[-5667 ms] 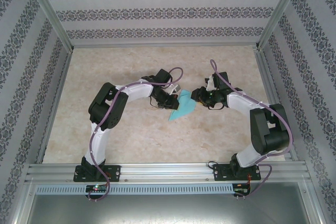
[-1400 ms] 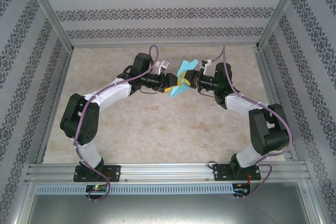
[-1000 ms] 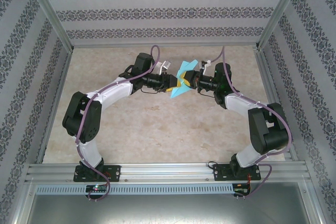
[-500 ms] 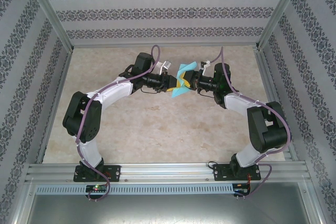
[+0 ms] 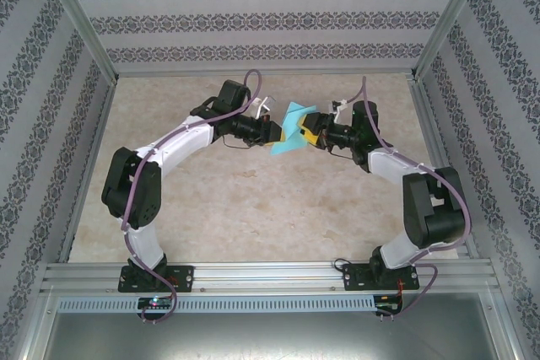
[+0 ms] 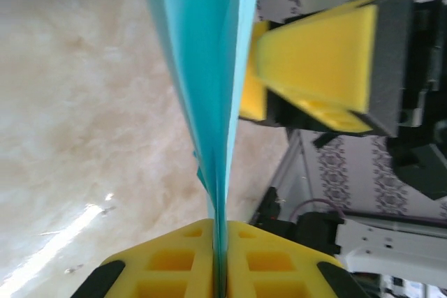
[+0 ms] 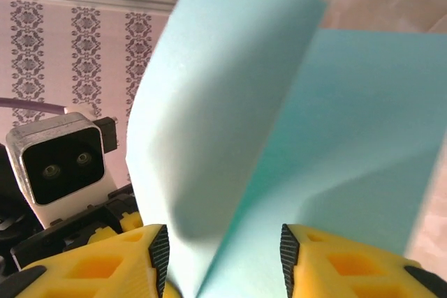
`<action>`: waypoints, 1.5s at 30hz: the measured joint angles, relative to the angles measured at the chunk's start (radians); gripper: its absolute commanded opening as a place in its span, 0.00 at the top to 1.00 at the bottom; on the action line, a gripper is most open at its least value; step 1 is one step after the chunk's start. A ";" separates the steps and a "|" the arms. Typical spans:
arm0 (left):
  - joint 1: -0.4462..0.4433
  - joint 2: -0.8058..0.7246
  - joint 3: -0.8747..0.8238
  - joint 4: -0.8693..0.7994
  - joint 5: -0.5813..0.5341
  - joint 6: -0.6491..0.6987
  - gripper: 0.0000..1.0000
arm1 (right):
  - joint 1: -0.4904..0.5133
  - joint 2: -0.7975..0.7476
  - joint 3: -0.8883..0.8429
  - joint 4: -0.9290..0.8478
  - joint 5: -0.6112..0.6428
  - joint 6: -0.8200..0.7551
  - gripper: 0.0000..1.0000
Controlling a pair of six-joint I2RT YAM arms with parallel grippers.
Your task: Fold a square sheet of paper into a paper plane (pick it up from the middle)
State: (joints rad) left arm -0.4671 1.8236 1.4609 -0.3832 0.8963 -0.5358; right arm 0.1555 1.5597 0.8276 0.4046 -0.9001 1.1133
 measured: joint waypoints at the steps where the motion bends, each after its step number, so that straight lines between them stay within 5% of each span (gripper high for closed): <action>1: -0.002 0.000 0.024 -0.051 -0.042 0.036 0.87 | -0.010 -0.015 0.000 -0.026 0.003 -0.019 0.48; 5: -0.018 -0.001 0.112 -0.218 -0.240 0.167 0.88 | -0.051 -0.092 0.018 -0.178 0.028 -0.124 0.46; 15: -0.183 -0.005 0.163 -0.456 -1.025 0.428 0.88 | -0.148 -0.208 0.045 -0.438 0.077 -0.308 0.44; 21: -0.288 0.070 0.167 -0.475 -1.324 0.498 0.88 | -0.154 -0.209 0.056 -0.488 0.084 -0.340 0.42; 35: -0.517 0.239 0.022 -0.373 -1.448 0.563 0.85 | -0.167 -0.224 0.061 -0.537 0.085 -0.376 0.39; 45: -0.587 0.306 0.025 -0.349 -1.421 0.554 0.61 | -0.167 -0.224 0.061 -0.554 0.085 -0.384 0.39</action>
State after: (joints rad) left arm -1.0546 2.1300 1.4860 -0.7326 -0.5251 0.0181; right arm -0.0113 1.3354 0.8883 -0.1490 -0.8150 0.7292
